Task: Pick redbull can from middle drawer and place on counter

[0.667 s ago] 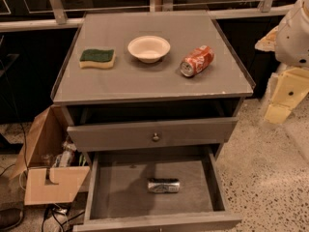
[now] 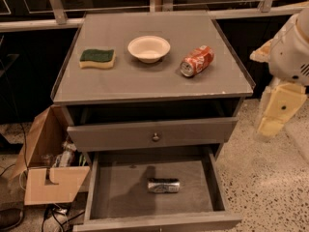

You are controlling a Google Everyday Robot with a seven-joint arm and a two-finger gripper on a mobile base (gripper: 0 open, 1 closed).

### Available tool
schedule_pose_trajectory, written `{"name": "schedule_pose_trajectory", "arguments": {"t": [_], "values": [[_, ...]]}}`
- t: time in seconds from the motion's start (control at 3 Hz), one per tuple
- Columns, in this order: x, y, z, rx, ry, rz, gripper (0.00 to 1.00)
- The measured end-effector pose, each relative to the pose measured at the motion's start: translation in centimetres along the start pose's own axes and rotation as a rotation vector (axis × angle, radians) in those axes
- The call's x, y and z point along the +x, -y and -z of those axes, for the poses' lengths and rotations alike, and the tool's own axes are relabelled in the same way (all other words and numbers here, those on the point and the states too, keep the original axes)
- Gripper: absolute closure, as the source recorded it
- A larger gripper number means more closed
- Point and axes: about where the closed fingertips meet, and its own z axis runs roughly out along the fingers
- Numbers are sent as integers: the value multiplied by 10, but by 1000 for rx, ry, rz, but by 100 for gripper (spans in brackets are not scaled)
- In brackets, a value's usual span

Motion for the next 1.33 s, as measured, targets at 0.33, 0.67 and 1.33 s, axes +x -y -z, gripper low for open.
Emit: {"name": "schedule_pose_trajectory", "arguments": {"t": [0.33,0.67,1.33], "values": [[-5,-24,-33,-42,44,-3,0],[-19,-50,-74,-119,96,-12,0],[-15,-59,-107,-119,66,5,0]]}}
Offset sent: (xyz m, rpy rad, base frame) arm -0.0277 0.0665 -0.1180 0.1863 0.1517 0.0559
